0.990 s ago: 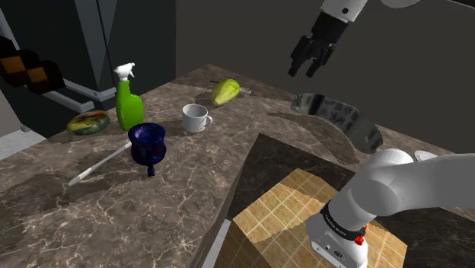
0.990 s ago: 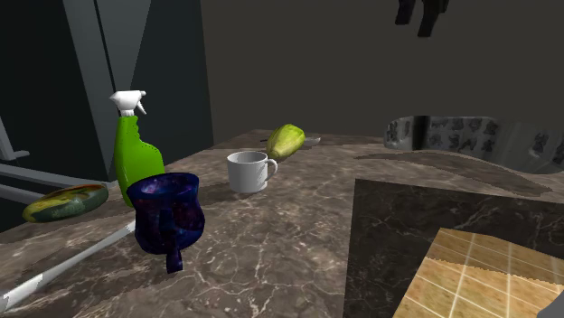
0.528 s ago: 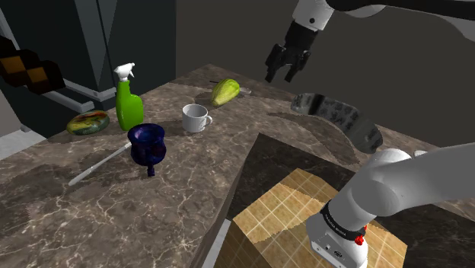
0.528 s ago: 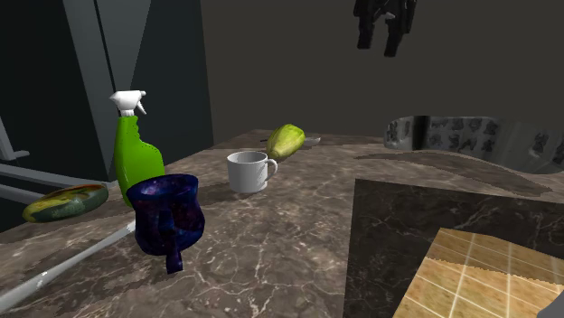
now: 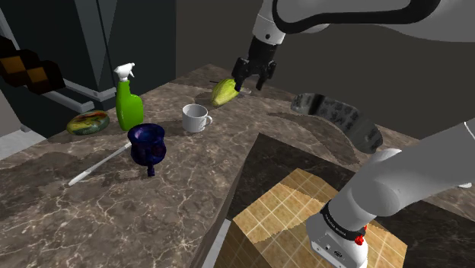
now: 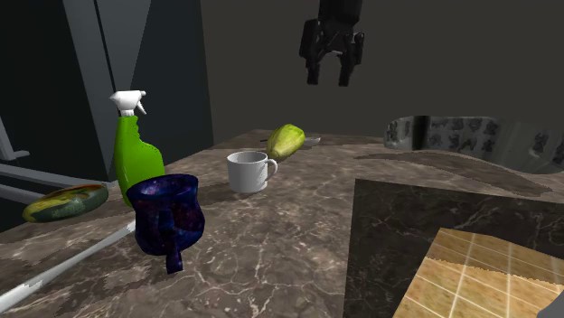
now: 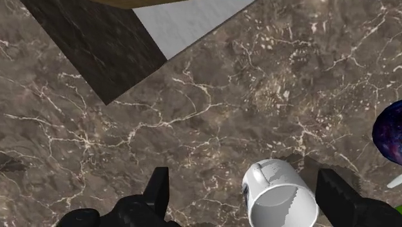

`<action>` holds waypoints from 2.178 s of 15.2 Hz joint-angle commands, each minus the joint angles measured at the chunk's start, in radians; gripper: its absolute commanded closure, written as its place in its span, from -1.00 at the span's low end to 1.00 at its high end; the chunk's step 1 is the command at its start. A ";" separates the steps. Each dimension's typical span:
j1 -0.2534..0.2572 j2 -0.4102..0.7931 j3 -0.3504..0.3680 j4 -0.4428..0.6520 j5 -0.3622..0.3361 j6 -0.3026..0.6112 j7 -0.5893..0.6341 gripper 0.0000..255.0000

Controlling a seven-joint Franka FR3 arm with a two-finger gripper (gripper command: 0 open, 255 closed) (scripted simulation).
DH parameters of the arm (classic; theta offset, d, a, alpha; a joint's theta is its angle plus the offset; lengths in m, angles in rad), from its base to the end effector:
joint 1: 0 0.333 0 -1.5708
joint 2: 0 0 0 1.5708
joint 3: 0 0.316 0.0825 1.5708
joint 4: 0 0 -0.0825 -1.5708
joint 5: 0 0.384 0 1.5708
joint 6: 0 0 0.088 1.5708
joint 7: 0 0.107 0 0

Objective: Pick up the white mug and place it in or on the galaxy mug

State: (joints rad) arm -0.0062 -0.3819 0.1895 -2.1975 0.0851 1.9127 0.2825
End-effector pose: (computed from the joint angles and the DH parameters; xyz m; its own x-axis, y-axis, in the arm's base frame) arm 0.4407 0.0967 0.5425 0.9873 -0.1349 0.0844 -0.1322 -0.9905 -0.0372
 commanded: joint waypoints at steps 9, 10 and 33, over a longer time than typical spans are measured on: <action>0.016 0.376 0.102 0.202 -0.119 0.136 0.179 -1.00; 0.021 0.416 0.107 0.230 -0.136 0.143 0.198 -1.00; 0.123 0.886 0.089 0.565 -0.321 0.212 0.361 -1.00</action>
State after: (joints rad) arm 0.1163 0.5048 0.2789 -1.6313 -0.2358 2.1242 0.6429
